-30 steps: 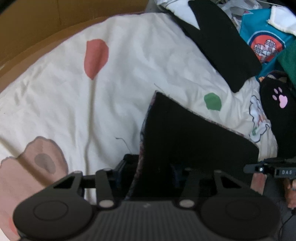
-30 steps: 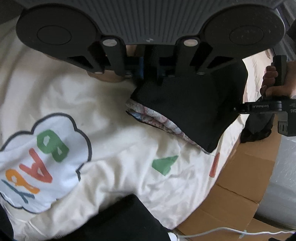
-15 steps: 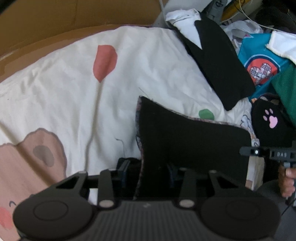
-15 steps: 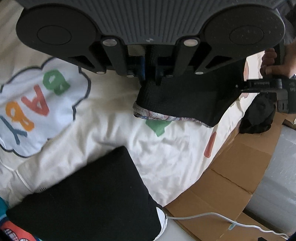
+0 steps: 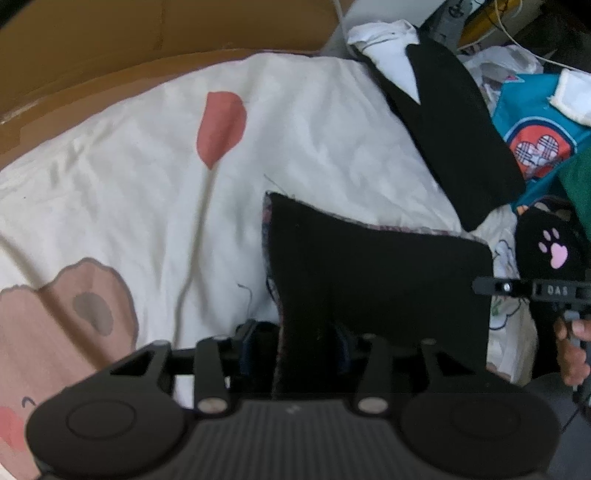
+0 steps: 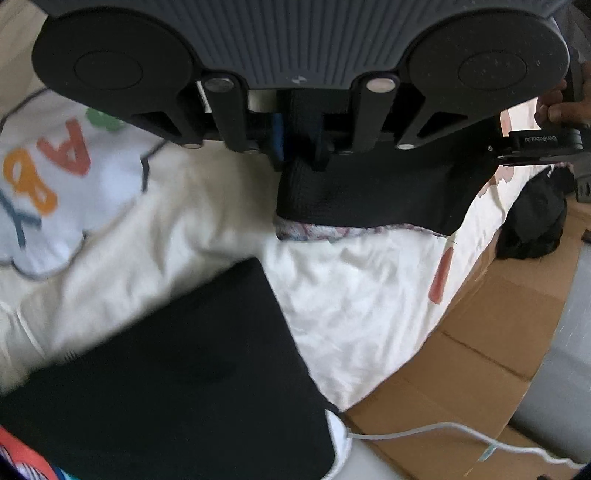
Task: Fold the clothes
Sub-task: 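Hold the folded black trousers' edge with both tools and lift it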
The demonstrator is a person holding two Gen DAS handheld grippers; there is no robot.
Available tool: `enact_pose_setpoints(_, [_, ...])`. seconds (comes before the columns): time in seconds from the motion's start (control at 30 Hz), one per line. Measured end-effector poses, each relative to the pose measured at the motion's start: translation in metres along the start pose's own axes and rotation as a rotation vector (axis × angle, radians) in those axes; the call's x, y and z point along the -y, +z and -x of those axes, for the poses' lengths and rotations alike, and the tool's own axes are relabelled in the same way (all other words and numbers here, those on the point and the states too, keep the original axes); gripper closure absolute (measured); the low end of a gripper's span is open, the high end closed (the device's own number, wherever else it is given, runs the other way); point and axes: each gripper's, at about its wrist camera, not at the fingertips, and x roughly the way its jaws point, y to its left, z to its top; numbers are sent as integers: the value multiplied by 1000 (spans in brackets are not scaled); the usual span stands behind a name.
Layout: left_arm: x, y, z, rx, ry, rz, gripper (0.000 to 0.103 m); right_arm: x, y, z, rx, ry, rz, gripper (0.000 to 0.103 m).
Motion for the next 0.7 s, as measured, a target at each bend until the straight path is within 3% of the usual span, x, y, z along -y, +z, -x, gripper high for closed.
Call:
enact_pose_setpoints(0.03, [0,0,1,-4,12,1,46,4,-4,1,1,-3,-10,63])
enact_pose_setpoints(0.23, [1,2,2,-29,4,7,42,13,-19,9,20,21,-31,62])
enact_pose_setpoints(0.37, [5,-6,-3,-35,23,-32,25,16,-24,3,39,62,-45,62])
enact_pose_setpoints(0.7, [-11,-11,-18,-40,9,12,14,21,-39,-10,112,177,-8,61])
